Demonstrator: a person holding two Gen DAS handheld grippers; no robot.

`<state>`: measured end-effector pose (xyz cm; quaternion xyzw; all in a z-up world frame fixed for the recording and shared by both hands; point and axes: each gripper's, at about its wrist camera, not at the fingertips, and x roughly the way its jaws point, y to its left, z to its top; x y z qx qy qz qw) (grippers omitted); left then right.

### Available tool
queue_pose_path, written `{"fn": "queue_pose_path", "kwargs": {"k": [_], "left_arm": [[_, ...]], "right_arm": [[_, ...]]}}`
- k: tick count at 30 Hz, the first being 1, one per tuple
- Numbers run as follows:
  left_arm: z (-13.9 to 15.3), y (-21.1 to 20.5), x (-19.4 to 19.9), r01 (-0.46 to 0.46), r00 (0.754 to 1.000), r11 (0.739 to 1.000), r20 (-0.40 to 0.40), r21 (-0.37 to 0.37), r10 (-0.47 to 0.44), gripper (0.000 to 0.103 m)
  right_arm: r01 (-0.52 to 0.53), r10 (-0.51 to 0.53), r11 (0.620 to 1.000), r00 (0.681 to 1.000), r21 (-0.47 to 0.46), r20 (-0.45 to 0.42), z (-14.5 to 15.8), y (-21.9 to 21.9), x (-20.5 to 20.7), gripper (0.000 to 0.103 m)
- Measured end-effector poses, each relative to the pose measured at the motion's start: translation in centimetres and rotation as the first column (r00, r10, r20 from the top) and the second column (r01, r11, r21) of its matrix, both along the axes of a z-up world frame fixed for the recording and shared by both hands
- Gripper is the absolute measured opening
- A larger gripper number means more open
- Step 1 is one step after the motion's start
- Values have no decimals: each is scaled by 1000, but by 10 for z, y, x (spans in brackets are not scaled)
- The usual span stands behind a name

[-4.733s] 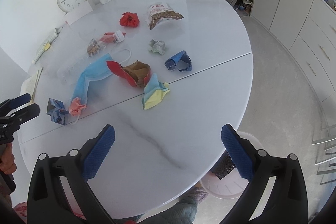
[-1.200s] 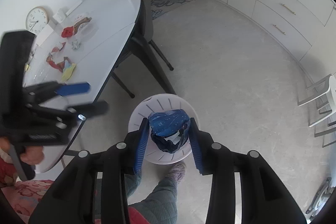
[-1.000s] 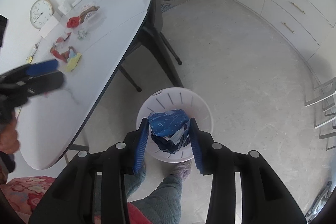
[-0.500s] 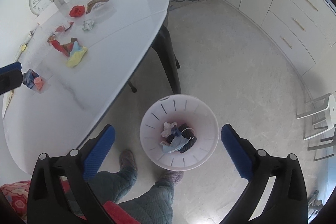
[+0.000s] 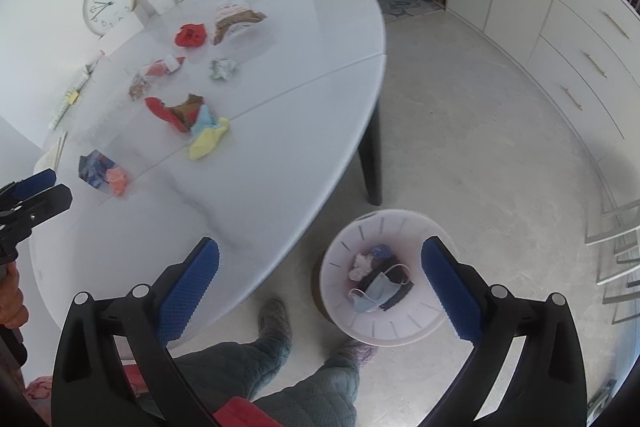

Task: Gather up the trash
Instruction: 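Grasp the folded card box with the left gripper while the right gripper grasps the brown paper bag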

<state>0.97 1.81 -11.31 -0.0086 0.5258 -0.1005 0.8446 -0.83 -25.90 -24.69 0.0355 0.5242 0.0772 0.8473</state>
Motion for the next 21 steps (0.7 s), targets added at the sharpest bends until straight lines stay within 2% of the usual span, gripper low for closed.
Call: {"fn": "queue_pose_path", "kwargs": {"k": [12, 21], "left_arm": [[-14, 103, 5, -186, 982, 983, -22, -4, 185, 92], [-34, 144, 28, -277, 959, 960, -73, -30, 275, 92]], "right_arm": [[-158, 158, 987, 987, -3, 1, 3, 93, 33, 100], [-237, 237, 972, 972, -9, 6, 3, 148, 57, 100]]}}
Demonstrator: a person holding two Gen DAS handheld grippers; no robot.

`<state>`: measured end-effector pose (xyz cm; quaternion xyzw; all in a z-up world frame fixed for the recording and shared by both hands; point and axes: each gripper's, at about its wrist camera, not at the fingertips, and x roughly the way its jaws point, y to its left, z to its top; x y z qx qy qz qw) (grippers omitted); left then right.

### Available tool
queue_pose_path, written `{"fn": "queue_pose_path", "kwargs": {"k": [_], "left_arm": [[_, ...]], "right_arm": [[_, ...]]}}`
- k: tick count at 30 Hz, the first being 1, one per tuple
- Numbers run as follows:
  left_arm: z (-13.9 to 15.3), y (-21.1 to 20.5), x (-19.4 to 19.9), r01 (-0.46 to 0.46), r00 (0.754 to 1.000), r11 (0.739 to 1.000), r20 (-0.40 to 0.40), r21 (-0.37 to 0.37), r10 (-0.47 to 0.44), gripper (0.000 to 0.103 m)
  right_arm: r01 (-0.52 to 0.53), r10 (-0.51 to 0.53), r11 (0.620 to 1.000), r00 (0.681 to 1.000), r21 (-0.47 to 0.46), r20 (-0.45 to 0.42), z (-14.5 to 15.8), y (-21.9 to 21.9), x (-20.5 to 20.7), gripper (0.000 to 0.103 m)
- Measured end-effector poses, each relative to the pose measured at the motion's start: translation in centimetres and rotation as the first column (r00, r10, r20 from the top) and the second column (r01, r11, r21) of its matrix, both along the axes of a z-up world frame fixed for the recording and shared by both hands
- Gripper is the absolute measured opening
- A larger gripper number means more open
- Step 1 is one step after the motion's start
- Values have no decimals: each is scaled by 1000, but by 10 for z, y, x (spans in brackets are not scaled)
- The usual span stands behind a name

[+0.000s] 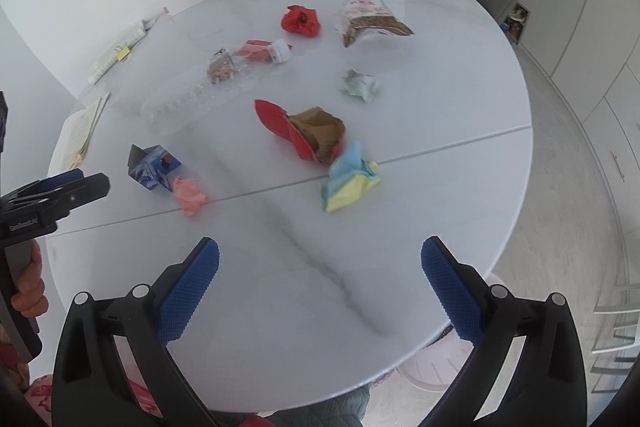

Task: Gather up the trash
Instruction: 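Grasp the folded card box with the left gripper while the right gripper grasps the brown paper bag, then carry the card box and paper bag to the wastebasket and open both grippers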

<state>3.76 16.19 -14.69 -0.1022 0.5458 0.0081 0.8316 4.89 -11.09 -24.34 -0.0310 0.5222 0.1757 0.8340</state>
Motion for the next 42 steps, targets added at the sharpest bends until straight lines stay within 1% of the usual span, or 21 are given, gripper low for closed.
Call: {"fn": "queue_pose_path", "kwargs": {"k": [4, 12, 15, 18, 19, 21, 23, 25, 29, 32, 33, 35, 38, 40, 42], "left_arm": [[-17, 8, 16, -35, 999, 999, -32, -4, 35, 92], [-64, 12, 52, -87, 987, 996, -132, 5, 87, 92], [-73, 14, 61, -103, 984, 995, -148, 5, 103, 92], [-80, 14, 69, -104, 983, 994, -152, 20, 106, 91], [-81, 13, 70, -101, 983, 994, -152, 27, 104, 86], [-84, 13, 72, -92, 983, 995, -159, 32, 96, 79], [-87, 12, 73, -82, 982, 996, -166, 44, 88, 61], [-88, 11, 74, -69, 982, 996, -170, 53, 78, 52], [-87, 14, 74, -63, 984, 997, -165, 49, 71, 43], [-85, 18, 75, -68, 984, 997, -159, 40, 74, 41], [-84, 19, 76, -71, 985, 997, -156, 39, 77, 41], [-81, 22, 76, -76, 986, 996, -149, 36, 80, 40], [-74, 25, 76, -85, 986, 996, -141, 28, 88, 40], [-69, 27, 75, -89, 987, 996, -133, 24, 91, 40], [-62, 28, 74, -88, 989, 996, -120, 23, 90, 40]], "right_arm": [[-24, 24, 1000, 1000, -8, -4, -2, 10, 12, 100], [-63, 62, 997, 997, -36, -39, -16, 19, 50, 100], [-74, 72, 996, 996, -42, -53, -23, 24, 65, 100], [-92, 88, 995, 993, -48, -74, -34, 30, 81, 100], [-98, 94, 994, 992, -52, -81, -37, 32, 85, 100], [-117, 111, 991, 990, -62, -92, -45, 38, 94, 100], [-136, 128, 988, 987, -73, -100, -52, 44, 102, 100], [-155, 145, 984, 984, -84, -107, -58, 50, 109, 100], [-198, 186, 974, 976, -110, -117, -70, 63, 122, 100], [-230, 218, 965, 970, -125, -107, -75, 70, 127, 100], [-241, 229, 963, 968, -123, -107, -76, 72, 128, 97], [-263, 249, 959, 960, -105, -128, -79, 74, 131, 78], [-274, 260, 959, 953, -78, -155, -82, 76, 135, 57], [-277, 265, 959, 952, -63, -154, -81, 77, 136, 54], [-281, 271, 958, 951, -50, -149, -78, 78, 137, 53]]}}
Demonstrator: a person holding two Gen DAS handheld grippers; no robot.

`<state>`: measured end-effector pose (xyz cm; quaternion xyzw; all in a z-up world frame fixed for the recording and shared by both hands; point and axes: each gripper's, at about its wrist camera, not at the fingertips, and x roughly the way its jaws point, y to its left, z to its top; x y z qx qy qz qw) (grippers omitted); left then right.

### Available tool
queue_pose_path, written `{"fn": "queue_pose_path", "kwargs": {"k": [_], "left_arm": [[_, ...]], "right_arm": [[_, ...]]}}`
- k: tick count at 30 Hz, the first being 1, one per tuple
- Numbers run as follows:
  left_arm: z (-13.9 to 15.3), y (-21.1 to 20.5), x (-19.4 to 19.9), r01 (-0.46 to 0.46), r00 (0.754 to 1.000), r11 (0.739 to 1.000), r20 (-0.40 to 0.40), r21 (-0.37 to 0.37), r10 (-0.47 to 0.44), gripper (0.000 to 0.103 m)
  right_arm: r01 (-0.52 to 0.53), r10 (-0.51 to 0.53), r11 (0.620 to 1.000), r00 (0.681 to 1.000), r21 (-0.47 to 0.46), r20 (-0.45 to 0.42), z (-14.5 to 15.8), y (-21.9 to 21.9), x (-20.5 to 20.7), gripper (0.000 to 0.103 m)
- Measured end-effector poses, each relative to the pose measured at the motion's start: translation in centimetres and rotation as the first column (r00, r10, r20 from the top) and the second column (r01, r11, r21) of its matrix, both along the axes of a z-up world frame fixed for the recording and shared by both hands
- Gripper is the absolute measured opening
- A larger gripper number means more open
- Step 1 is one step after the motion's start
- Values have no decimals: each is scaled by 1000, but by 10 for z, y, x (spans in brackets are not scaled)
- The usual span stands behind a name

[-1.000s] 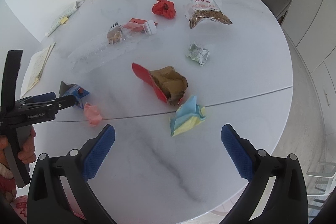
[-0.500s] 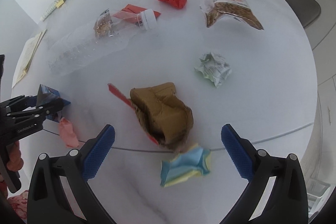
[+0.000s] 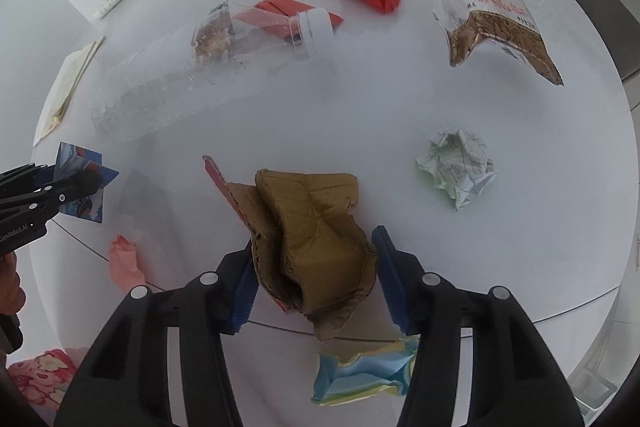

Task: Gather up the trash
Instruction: 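Carry the card box and paper bag to the wastebasket and open both grippers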

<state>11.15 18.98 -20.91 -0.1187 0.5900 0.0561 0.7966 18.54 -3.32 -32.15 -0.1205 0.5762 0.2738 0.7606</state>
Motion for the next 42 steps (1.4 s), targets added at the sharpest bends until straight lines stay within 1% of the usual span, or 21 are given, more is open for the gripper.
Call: {"fn": "queue_pose_path", "kwargs": {"k": [5, 8, 12, 14, 17, 21, 23, 24, 26, 27, 28, 30, 31, 33, 35, 37, 40, 42], "left_arm": [[15, -8, 1, 17, 999, 1000, 31, -1, -17, 40], [28, -18, -4, 47, 997, 999, 56, -1, -47, 40], [43, -42, -6, 114, 989, 993, 92, 2, -114, 40], [51, -61, -8, 164, 981, 986, 108, -6, -162, 40], [60, -97, -14, 258, 958, 966, 129, -8, -255, 40], [65, -148, -22, 386, 915, 923, 139, -17, -380, 40], [66, -181, -30, 461, 880, 887, 141, -29, -453, 40], [65, -193, -33, 487, 867, 873, 141, -32, -479, 40], [64, -228, -40, 558, 825, 829, 141, -46, -548, 40], [63, -241, -43, 581, 809, 812, 140, -52, -570, 40], [62, -259, -47, 612, 787, 788, 140, -60, -601, 40], [59, -288, -55, 659, 750, 749, 137, -70, -648, 40], [58, -305, -59, 687, 725, 723, 135, -77, -675, 40], [54, -330, -66, 726, 688, 682, 132, -89, -714, 40], [50, -348, -72, 749, 662, 656, 125, -96, -739, 40], [48, -363, -76, 767, 641, 633, 121, -100, -758, 40], [46, -375, -79, 782, 623, 614, 112, -102, -774, 40], [46, -380, -81, 787, 617, 609, 109, -99, -779, 40]], "right_arm": [[-2, 1, 999, 1000, 38, 31, 15, 1, -3, 53], [13, -16, 997, 999, 70, 45, 28, -5, -8, 53], [44, -52, 994, 996, 99, 78, 50, -28, -19, 53], [73, -83, 992, 992, 107, 95, 60, -43, -29, 53], [138, -151, 984, 982, 117, 111, 70, -75, -50, 53], [259, -273, 958, 955, 121, 118, 76, -131, -84, 53], [334, -347, 935, 931, 117, 111, 75, -166, -106, 53], [362, -374, 925, 921, 114, 109, 75, -176, -112, 53], [428, -438, 898, 893, 104, 107, 73, -208, -134, 53], [458, -467, 883, 878, 100, 106, 74, -223, -145, 53], [494, -502, 864, 858, 96, 106, 74, -241, -157, 53], [545, -553, 833, 827, 90, 106, 73, -267, -176, 53], [565, -571, 821, 814, 86, 105, 73, -276, -183, 53], [607, -613, 790, 784, 83, 99, 72, -299, -199, 53], [631, -636, 772, 765, 80, 98, 70, -310, -209, 53], [645, -650, 760, 754, 77, 97, 70, -320, -215, 53], [654, -659, 752, 746, 79, 98, 70, -330, -222, 53], [655, -660, 751, 744, 80, 99, 69, -334, -226, 53]]}}
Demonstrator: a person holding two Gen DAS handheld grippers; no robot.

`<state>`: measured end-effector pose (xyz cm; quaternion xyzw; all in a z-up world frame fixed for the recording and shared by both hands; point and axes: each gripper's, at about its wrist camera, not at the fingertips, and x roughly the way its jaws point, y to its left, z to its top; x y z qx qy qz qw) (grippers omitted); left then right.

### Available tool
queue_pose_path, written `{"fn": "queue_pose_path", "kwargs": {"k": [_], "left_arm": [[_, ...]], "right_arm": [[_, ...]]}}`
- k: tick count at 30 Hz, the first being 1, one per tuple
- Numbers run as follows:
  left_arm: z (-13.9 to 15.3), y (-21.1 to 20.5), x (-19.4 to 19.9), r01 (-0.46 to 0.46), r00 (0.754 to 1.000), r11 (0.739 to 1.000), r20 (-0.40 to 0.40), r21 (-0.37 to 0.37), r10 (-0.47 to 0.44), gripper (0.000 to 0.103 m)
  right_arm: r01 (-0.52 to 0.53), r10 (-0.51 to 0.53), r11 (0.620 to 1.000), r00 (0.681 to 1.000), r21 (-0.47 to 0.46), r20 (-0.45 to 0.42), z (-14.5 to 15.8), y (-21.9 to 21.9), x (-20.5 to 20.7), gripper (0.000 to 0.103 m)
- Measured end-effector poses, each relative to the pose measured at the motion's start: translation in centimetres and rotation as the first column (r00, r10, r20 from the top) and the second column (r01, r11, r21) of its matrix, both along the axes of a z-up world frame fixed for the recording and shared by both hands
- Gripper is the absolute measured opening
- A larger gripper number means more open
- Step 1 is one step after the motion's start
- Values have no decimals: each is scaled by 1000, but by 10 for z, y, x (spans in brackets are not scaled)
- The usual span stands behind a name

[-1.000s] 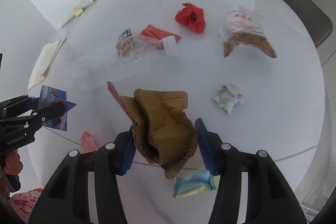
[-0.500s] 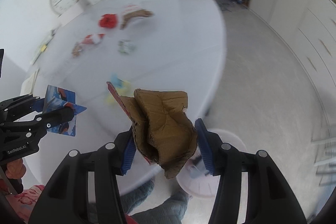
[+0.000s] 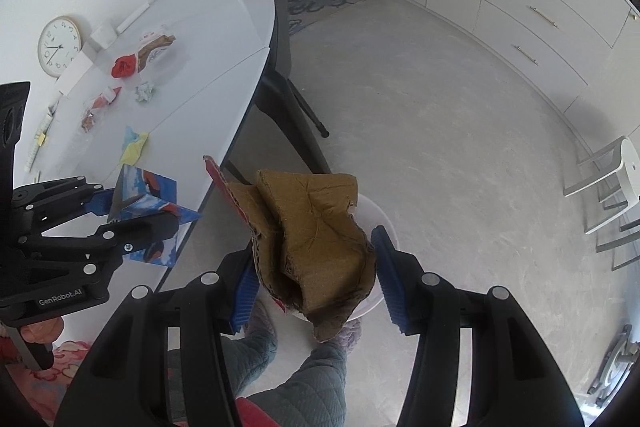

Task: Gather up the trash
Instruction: 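Carry the card box and paper bag to the wastebasket and open both grippers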

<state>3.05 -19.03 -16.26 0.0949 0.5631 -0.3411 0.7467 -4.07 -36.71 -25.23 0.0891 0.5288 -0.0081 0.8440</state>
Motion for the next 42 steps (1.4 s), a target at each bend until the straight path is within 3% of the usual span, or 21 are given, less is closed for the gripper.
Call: {"fn": "queue_pose_path", "kwargs": {"k": [3, 6, 8, 10, 22, 33, 37, 42], "left_arm": [[-1, -5, -2, 14, 1000, 1000, -4, 12, -14, 42], [1, -12, -6, 20, 1000, 999, 20, 26, -21, 52], [4, -19, -7, 15, 1000, 999, 25, 30, -16, 66], [7, -20, -9, 11, 999, 1000, 32, 22, -12, 70], [18, -16, -9, -14, 999, 999, 52, 31, 12, 71], [26, 17, -3, -92, 994, 995, 69, 36, 89, 71], [27, 31, -1, -127, 990, 991, 68, 36, 124, 71], [29, 48, 1, -167, 984, 985, 68, 35, 164, 71]], "right_arm": [[2, -2, 1000, 1000, 8, 1, -2, -4, -1, 53], [4, -4, 1000, 1000, 10, 3, -3, -7, -5, 53], [8, -8, 1000, 1000, 14, 4, -2, -8, -6, 53], [11, -11, 1000, 1000, 14, 4, -3, -8, -6, 53], [15, -15, 1000, 1000, 17, 10, -3, -9, -8, 53], [-21, 22, 999, 999, 26, -39, -20, 3, 1, 56], [-16, 17, 1000, 998, 23, -64, -26, 9, 4, 76], [-14, 14, 1000, 998, 5, -61, -22, 17, 8, 84]]}}
